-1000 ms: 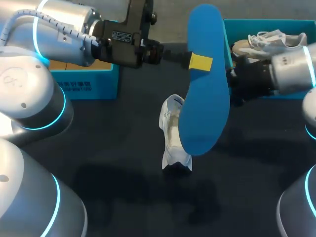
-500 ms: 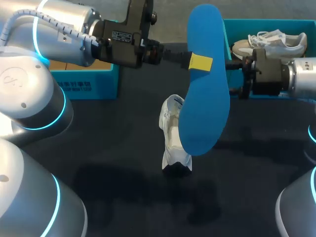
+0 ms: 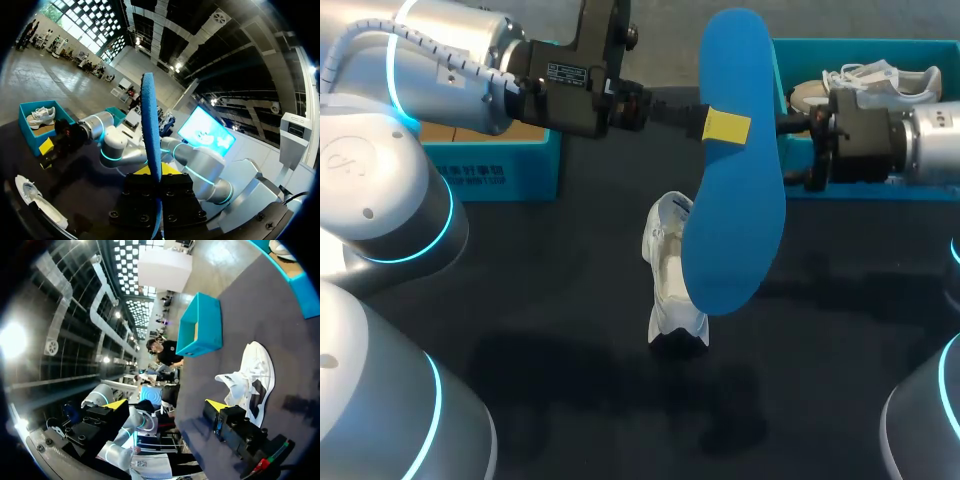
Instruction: Take the shoe out of the shoebox, open the shoe tongue, remove and reinsert the insole, then place the shoe into the shoebox
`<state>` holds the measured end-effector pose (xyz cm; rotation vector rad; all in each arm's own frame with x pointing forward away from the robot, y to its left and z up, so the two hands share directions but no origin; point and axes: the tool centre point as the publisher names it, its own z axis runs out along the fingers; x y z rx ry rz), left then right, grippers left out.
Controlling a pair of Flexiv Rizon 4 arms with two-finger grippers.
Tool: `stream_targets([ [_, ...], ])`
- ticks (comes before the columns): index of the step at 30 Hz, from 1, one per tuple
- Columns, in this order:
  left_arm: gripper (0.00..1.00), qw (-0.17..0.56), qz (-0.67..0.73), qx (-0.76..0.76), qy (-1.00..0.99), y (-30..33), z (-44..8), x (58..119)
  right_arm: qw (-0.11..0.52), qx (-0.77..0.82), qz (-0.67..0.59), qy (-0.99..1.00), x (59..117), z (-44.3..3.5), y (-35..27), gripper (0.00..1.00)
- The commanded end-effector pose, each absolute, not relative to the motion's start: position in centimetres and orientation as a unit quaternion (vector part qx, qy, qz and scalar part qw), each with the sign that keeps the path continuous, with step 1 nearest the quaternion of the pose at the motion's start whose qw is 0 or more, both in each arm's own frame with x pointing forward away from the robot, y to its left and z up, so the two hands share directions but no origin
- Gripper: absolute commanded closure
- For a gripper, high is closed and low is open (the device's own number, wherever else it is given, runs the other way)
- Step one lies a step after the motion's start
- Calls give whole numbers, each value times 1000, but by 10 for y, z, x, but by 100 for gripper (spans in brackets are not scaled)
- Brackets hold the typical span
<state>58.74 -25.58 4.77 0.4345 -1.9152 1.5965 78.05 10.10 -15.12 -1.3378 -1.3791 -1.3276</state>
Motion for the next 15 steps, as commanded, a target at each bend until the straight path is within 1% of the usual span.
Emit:
stream_targets([
  [1,100,292,604,164,-723,-255,44,587,392,-528,-523,-543,782,-152,103,0],
  [2,100,280,599,149,-735,-252,38,587,392,-528,-523,-543,782,-152,103,0],
  [3,100,250,593,125,-755,-250,32,586,392,-528,-523,-543,782,-152,103,0],
  [5,100,216,589,97,-773,-245,18,588,392,-528,-523,-543,782,-152,103,0],
  [8,100,173,585,55,-790,-239,3,591,392,-528,-523,-543,782,-152,103,0],
  [9,100,173,585,55,-790,-239,3,591,392,-528,-523,-543,782,-152,103,0],
  [12,100,118,588,5,-800,-234,-12,598,392,-528,-523,-543,782,-152,103,0],
  [13,100,118,588,5,-800,-234,-12,598,392,-528,-523,-543,782,-152,103,0],
  [15,100,82,594,-22,-800,-231,-20,604,392,-528,-523,-543,782,-152,103,0],
])
